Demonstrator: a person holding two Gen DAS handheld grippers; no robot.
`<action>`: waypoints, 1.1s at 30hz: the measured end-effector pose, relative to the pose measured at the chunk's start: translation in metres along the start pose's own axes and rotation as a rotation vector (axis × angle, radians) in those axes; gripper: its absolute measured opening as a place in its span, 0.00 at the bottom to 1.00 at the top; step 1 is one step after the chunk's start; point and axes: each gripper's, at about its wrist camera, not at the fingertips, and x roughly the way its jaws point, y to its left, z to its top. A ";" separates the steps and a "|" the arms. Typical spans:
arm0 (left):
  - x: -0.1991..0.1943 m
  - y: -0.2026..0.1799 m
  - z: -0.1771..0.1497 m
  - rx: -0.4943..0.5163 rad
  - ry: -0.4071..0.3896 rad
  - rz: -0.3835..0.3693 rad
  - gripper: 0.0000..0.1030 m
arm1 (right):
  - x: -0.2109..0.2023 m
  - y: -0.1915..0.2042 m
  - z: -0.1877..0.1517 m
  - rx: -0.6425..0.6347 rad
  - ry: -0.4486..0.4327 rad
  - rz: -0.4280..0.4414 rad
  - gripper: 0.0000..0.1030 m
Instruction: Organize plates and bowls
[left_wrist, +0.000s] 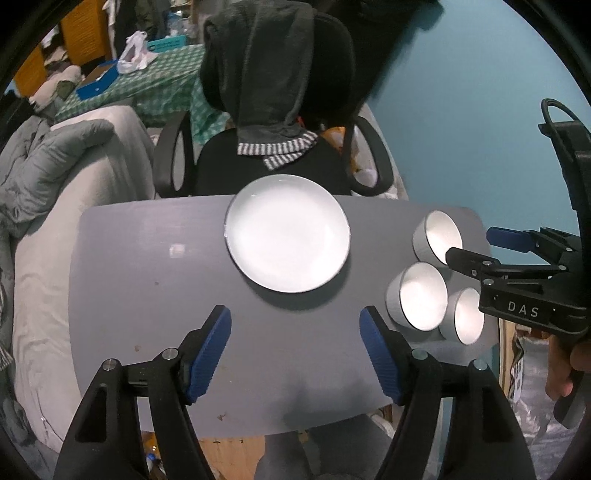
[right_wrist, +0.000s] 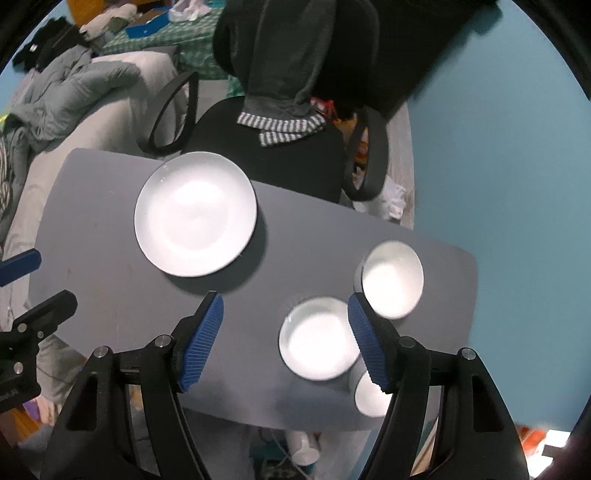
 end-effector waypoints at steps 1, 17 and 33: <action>0.000 -0.002 -0.001 0.008 0.000 0.001 0.72 | 0.000 -0.003 -0.005 0.017 0.006 -0.005 0.68; 0.024 -0.045 -0.007 0.084 0.060 -0.047 0.73 | 0.021 -0.068 -0.053 0.218 0.071 0.032 0.68; 0.106 -0.106 0.003 0.123 0.184 -0.034 0.73 | 0.093 -0.125 -0.058 0.219 0.116 0.123 0.68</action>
